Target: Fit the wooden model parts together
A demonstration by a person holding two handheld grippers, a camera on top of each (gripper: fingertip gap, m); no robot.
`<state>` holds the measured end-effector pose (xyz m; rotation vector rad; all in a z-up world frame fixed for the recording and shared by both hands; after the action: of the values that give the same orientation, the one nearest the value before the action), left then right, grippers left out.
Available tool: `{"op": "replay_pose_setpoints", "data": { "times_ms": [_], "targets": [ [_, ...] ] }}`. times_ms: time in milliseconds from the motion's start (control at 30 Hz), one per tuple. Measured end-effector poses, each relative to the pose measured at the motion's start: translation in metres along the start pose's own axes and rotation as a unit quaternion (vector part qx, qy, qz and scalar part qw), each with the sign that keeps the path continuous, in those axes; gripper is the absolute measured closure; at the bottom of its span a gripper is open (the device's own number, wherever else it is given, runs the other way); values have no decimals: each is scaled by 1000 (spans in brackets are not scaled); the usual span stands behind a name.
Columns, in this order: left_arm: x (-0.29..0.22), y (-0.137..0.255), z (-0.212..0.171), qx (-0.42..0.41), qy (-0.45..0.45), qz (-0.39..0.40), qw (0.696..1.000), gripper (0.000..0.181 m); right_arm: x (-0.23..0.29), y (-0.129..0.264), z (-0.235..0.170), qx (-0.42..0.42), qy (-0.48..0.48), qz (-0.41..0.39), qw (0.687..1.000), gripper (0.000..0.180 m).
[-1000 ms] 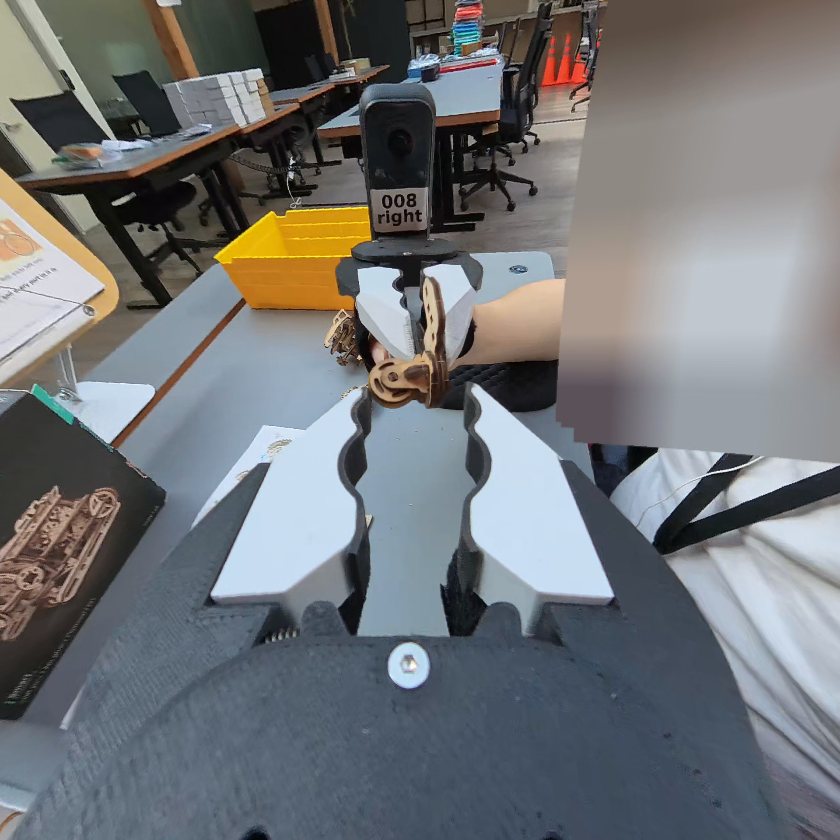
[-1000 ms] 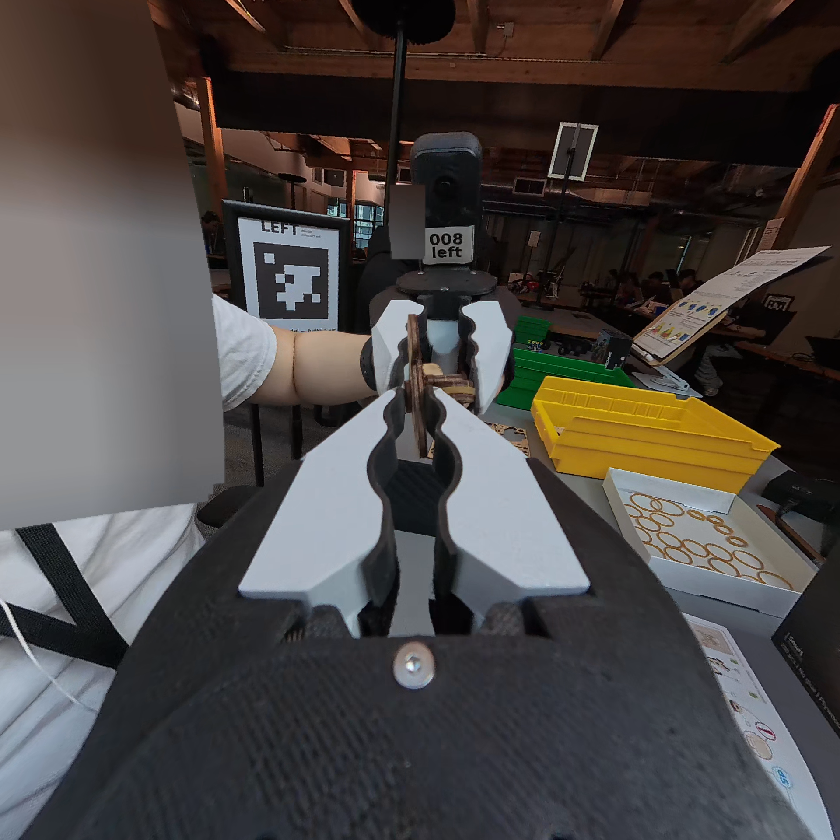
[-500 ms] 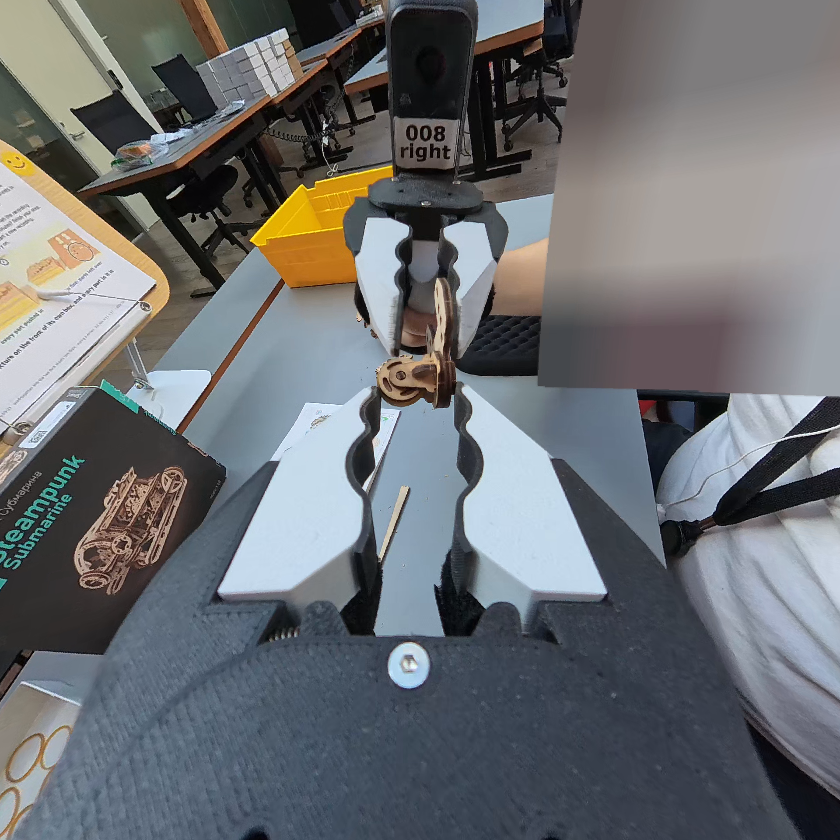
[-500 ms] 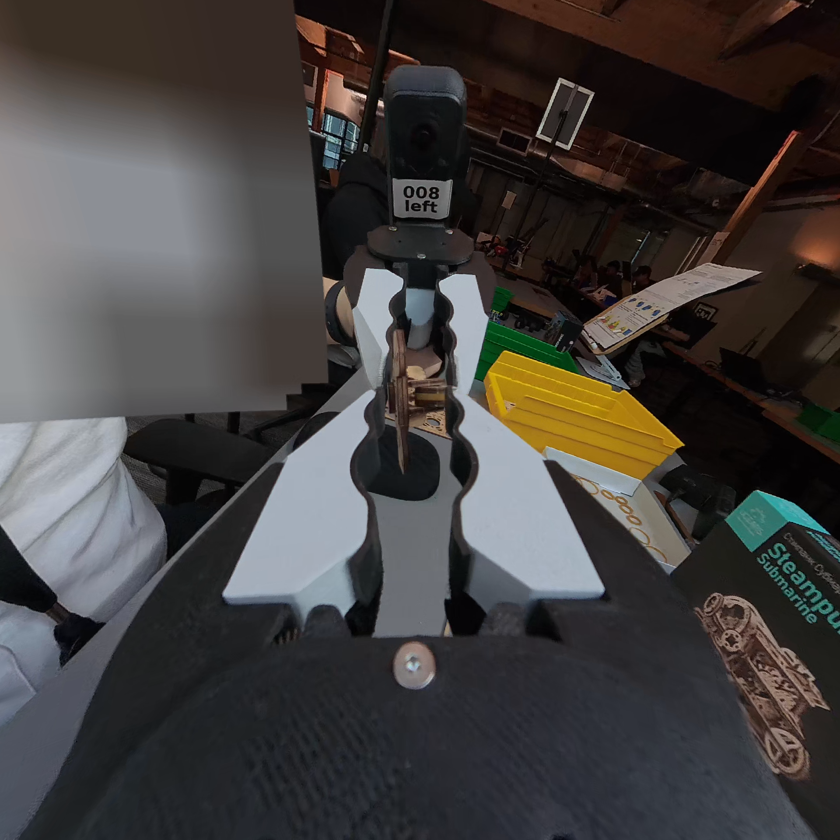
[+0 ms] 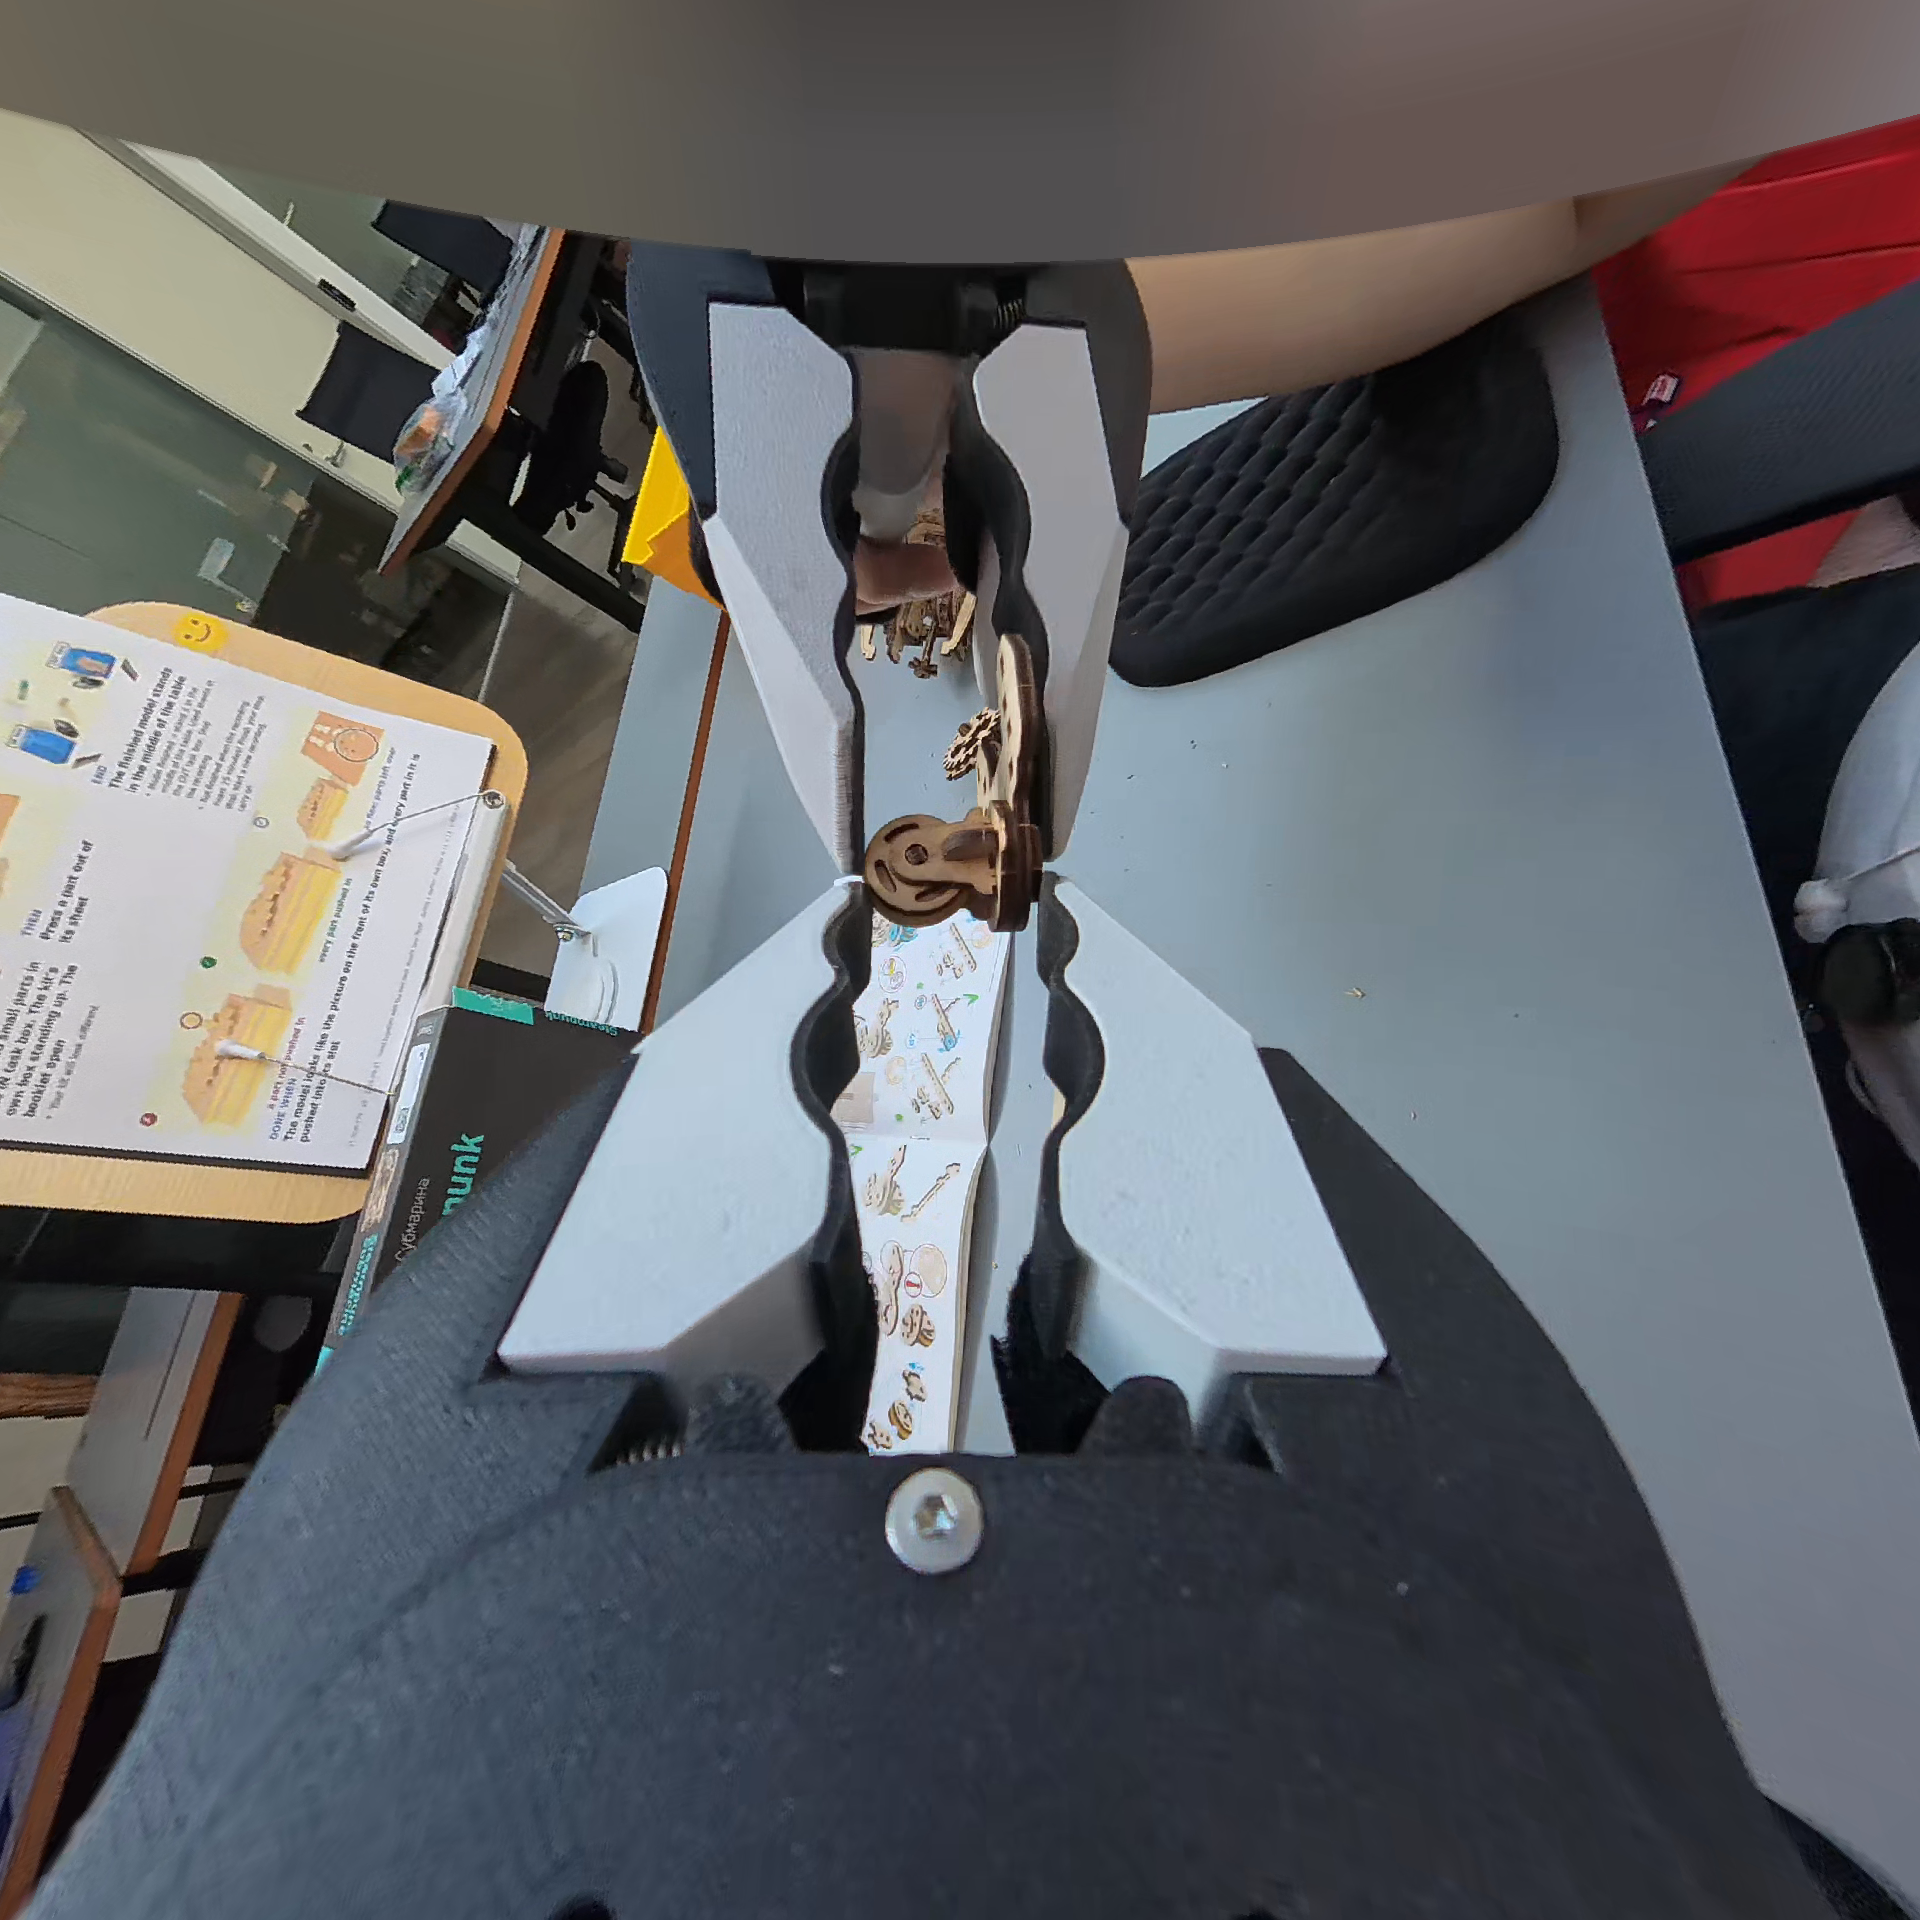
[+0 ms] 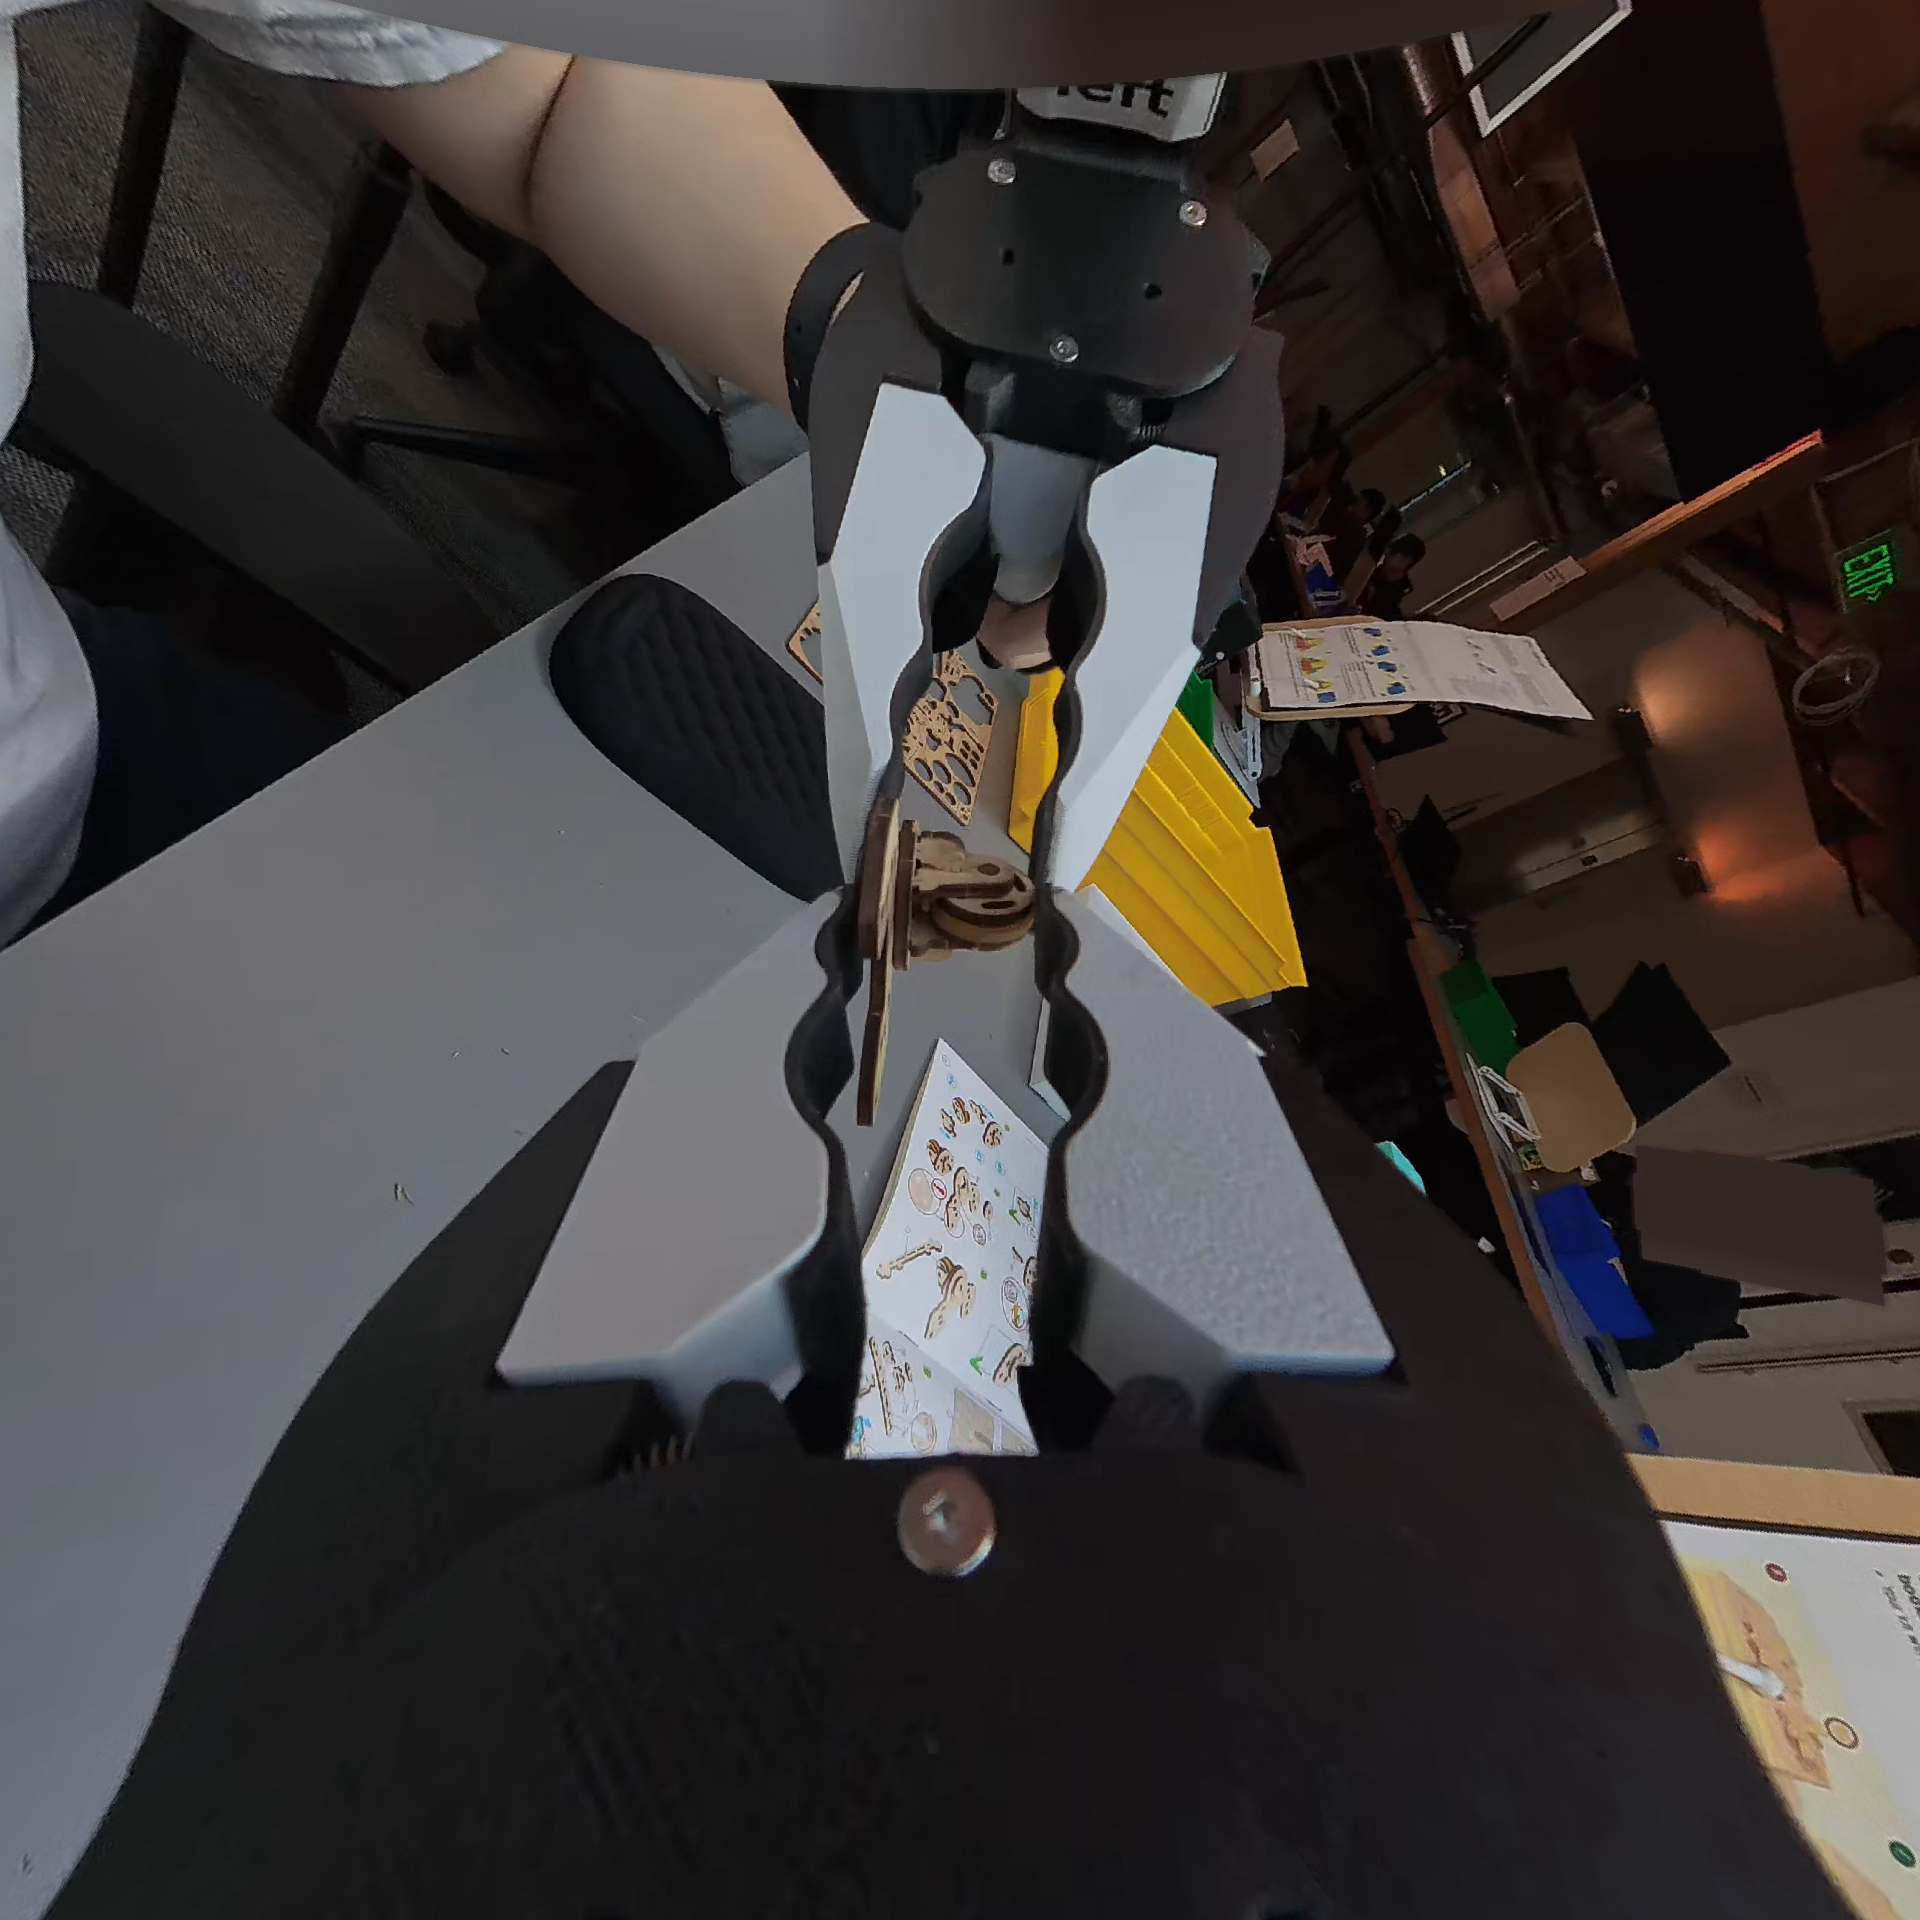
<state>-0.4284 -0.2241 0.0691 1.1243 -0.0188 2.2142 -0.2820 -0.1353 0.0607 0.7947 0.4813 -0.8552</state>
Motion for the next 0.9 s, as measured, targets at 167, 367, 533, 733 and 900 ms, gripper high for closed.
{"op": "replay_pose_setpoints", "data": {
  "times_ms": [167,367,533,733,900],
  "targets": [
    [-1,2,1,11,2,1,1000,150,0,-3,-2,-9,-6,-1,1000,148],
    [3,3,1,18,37,-11,999,151,-4,-3,-8,-59,-53,9,997,148],
    [2,1,1,27,37,-25,999,150,-4,-4,-11,-62,-60,21,996,148],
    [2,-2,1,36,31,-39,998,151,-5,-4,-15,-73,-74,37,994,148],
    [3,-3,-1,37,29,-42,998,151,-6,-5,-18,-75,-85,39,993,148]
  ]
}}
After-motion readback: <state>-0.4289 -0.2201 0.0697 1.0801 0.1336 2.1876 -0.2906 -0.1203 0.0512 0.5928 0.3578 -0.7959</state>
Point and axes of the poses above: each gripper's, where its closed fingertips meet, y back along the fingers, z out of its top, x = y × z across the jaws, the point moved 10 cm from there along y, back along the fingers, and after that the axes turned 14 degrees about z, right-handed, at the moved point
